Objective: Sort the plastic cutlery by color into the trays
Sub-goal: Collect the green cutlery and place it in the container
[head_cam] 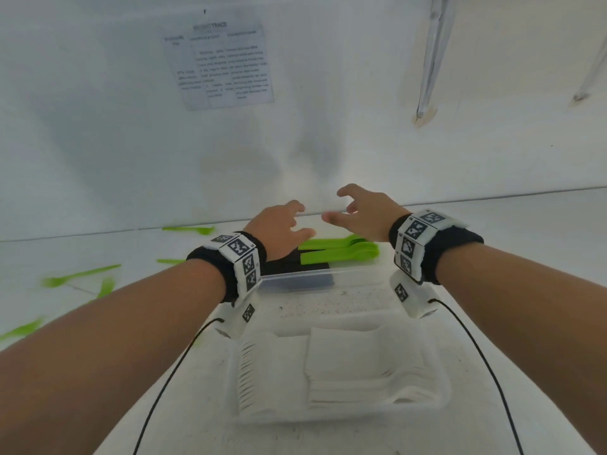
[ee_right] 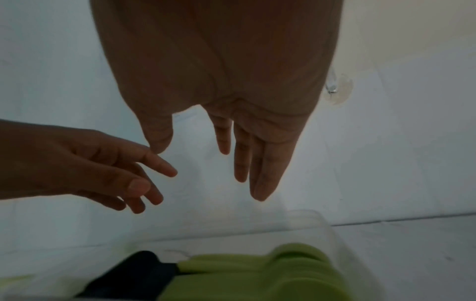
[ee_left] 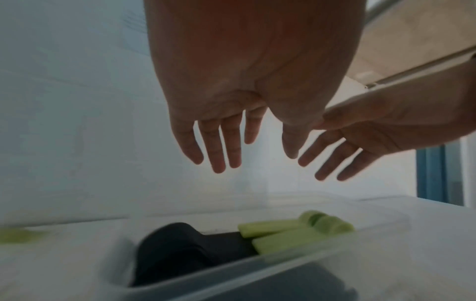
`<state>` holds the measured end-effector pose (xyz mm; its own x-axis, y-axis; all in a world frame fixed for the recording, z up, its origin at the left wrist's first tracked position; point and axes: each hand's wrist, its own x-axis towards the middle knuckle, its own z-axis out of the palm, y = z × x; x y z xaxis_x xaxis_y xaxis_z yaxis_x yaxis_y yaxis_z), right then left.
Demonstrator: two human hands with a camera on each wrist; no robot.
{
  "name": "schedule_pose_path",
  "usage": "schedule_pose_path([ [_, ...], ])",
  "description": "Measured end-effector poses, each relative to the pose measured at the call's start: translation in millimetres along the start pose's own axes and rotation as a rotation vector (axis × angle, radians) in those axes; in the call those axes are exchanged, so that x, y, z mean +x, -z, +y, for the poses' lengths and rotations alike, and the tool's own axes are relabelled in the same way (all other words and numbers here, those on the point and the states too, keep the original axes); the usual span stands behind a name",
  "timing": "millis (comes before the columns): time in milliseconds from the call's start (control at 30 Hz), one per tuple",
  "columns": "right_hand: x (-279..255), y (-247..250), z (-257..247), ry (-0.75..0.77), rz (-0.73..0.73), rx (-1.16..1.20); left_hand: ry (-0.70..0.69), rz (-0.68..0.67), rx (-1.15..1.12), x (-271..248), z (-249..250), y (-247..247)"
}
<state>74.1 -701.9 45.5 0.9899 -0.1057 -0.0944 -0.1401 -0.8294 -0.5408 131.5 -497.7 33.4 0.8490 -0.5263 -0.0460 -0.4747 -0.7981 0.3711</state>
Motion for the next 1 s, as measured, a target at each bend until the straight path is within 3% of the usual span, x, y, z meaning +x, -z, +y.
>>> schedule_pose_path([
  [167,-3,-16,-47,0.026,-0.111,0.052,0.184,-0.038,-0.026,-46,-32,37],
  [333,-7,-48,-105,0.13,-0.16,0.04,0.32,0.07,-0.003,-106,-79,63],
  [533,-28,-105,-183,0.233,-0.242,-0.01,0.419,0.098,0.005,-185,-143,73],
  [767,-52,-180,-246,0.221,-0.323,-0.11,0.464,0.007,0.007,-255,-224,60],
  [1000,-67,-251,-267,0.214,-0.287,-0.469,0.403,-0.113,0.02,-300,-270,50],
])
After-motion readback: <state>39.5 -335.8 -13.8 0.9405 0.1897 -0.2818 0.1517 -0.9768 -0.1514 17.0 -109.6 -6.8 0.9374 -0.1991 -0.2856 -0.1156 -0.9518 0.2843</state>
